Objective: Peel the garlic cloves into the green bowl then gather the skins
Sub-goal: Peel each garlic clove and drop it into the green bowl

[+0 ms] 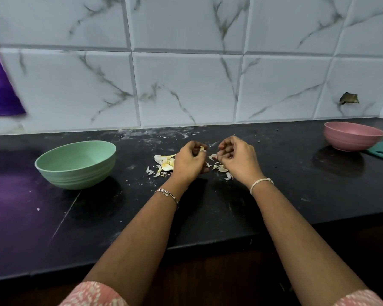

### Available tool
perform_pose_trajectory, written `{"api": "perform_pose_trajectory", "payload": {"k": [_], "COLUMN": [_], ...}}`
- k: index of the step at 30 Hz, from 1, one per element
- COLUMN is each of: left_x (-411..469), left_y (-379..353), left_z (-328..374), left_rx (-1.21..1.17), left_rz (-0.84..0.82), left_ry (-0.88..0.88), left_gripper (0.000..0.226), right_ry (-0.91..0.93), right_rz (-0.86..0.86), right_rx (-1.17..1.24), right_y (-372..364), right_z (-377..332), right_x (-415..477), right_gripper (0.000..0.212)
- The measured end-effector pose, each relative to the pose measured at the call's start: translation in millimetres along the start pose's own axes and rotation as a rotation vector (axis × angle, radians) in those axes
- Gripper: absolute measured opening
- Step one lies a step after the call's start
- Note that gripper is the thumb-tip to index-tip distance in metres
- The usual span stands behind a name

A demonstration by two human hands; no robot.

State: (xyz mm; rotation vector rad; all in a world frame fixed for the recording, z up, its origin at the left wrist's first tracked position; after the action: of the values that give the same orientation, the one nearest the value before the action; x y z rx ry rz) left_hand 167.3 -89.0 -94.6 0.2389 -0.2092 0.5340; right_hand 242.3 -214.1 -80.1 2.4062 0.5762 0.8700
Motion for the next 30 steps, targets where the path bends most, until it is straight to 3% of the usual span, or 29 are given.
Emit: {"api": "perform_pose_trajectory", "payload": {"k": [4,14,22,30], "left_x": [-3,-4,-2,-1], "left_y": [-3,-3,-2,2], "left_z": [4,3,1,-4], "left_rx": [-0.261,-0.451,-0.319,-0.076], "left_rz": [-0.102,-0.238,-0.205,-0.092], "left_ry": [0.136,0.178,0.142,0.070], "left_gripper": [0.015,0.011,0.017,0.016], "right_ry": [0.012,-0.018,0.141,0.171], "right_rz": [-0.006,-0.011,-0.068,-0.035], "right_rx": [-0.011,0.020,-0.335,-0.365], "right_y": [1,2,4,2], "right_z": [-1,-1,-14,-8], "right_x": [0,0,-10,-6], "right_gripper": [0.031,0.033,0.031,0.025]}}
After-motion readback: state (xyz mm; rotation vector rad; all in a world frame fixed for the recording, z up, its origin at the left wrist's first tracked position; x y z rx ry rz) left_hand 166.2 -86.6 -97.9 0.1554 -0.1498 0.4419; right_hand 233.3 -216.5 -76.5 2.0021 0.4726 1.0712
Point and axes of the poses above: each hand's wrist, its own x-axis towards the middle knuckle, its own y-axis out of the back of the hand, z = x × y, the point moved 2 cm from there along x, towards the middle knuckle, and after that the axes turned 8 degrees about -z, right-handed, at the moved point
